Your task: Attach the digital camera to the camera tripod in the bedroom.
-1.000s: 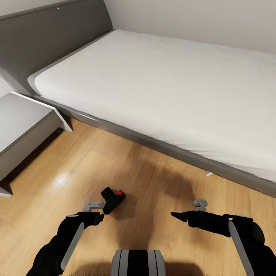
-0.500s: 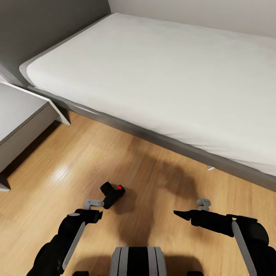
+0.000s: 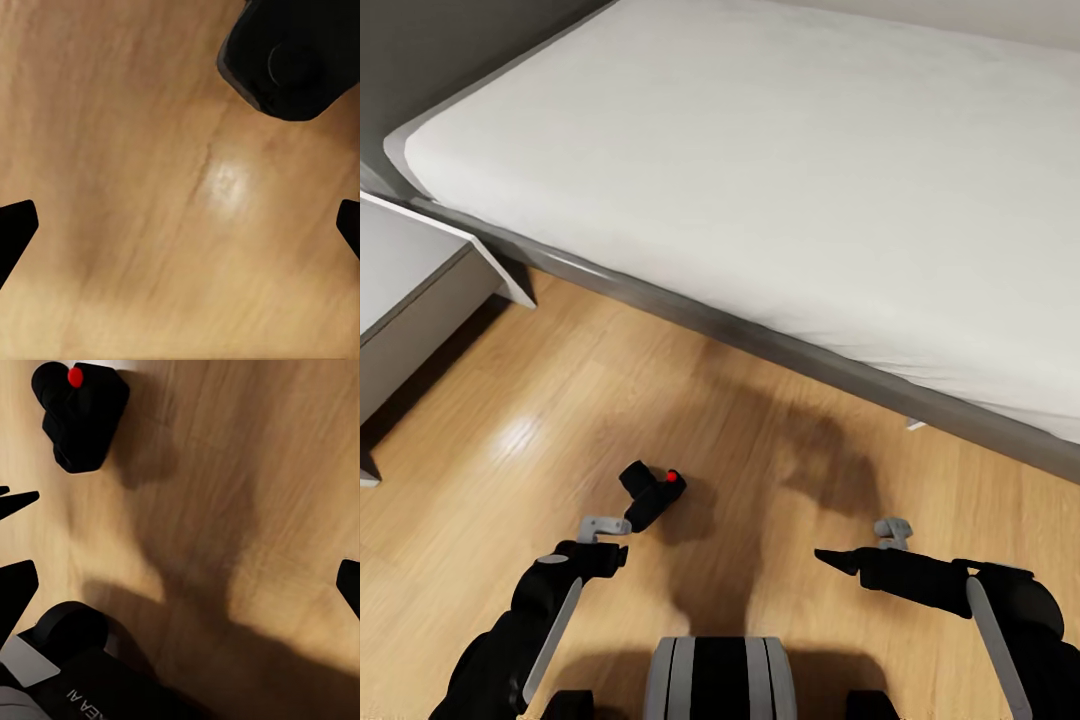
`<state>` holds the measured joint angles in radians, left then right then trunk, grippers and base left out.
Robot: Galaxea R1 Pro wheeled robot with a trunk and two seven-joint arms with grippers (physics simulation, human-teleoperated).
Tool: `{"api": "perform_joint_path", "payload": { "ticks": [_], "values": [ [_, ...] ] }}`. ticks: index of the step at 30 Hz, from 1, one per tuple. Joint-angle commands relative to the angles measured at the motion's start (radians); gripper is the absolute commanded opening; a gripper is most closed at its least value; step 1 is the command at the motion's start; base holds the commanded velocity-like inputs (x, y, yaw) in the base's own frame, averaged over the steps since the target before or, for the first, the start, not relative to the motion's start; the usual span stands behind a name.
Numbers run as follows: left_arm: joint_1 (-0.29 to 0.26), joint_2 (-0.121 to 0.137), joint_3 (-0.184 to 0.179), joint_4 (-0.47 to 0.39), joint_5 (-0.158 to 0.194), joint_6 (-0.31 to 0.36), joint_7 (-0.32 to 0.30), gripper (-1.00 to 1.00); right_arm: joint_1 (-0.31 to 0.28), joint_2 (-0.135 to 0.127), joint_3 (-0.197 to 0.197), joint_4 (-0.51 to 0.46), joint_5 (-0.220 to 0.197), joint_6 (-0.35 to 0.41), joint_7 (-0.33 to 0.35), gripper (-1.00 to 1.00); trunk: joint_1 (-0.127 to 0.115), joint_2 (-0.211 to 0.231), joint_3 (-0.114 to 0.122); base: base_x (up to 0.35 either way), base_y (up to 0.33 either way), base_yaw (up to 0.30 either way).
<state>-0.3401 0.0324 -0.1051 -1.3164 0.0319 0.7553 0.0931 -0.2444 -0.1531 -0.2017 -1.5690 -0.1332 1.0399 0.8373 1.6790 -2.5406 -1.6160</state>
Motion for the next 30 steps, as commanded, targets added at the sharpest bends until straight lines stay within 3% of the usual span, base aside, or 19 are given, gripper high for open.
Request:
{"api": "perform_joint_path", "payload": {
  "ticks": [1,3,6,25,30],
  "values": [
    [0.0,0.0,-0.003,-0.002,0.004,-0.008,0.008,1.0,0.0,0.0,-0.001,0.0,-0.006,0.007,-0.001,1.0,0.0,0.0,-0.005,0.0,0.0,0.0],
    [0.0,-0.005,-0.003,-0.012,0.003,-0.061,0.005,1.0,0.0,0.0,-0.001,0.0,-0.006,0.007,-0.001,1.0,0.001,-0.001,-0.012,0.0,0.0,0.0],
    [0.0,-0.005,-0.004,-0.019,0.003,-0.073,0.004,1.0,0.0,0.0,-0.001,0.0,-0.006,0.007,-0.001,1.0,0.002,-0.002,-0.024,0.0,0.0,0.0],
    [0.0,-0.004,-0.004,-0.053,0.008,-0.09,0.004,1.0,0.0,-0.002,-0.001,-0.001,-0.009,0.007,0.001,1.0,0.011,-0.006,-0.097,0.0,0.0,0.0],
    [0.0,-0.005,-0.003,-0.053,0.01,-0.091,0.004,1.0,0.0,-0.002,-0.001,-0.001,-0.01,0.007,0.036,1.0,0.013,-0.007,-0.117,0.0,0.0,0.0]
  ]
}}
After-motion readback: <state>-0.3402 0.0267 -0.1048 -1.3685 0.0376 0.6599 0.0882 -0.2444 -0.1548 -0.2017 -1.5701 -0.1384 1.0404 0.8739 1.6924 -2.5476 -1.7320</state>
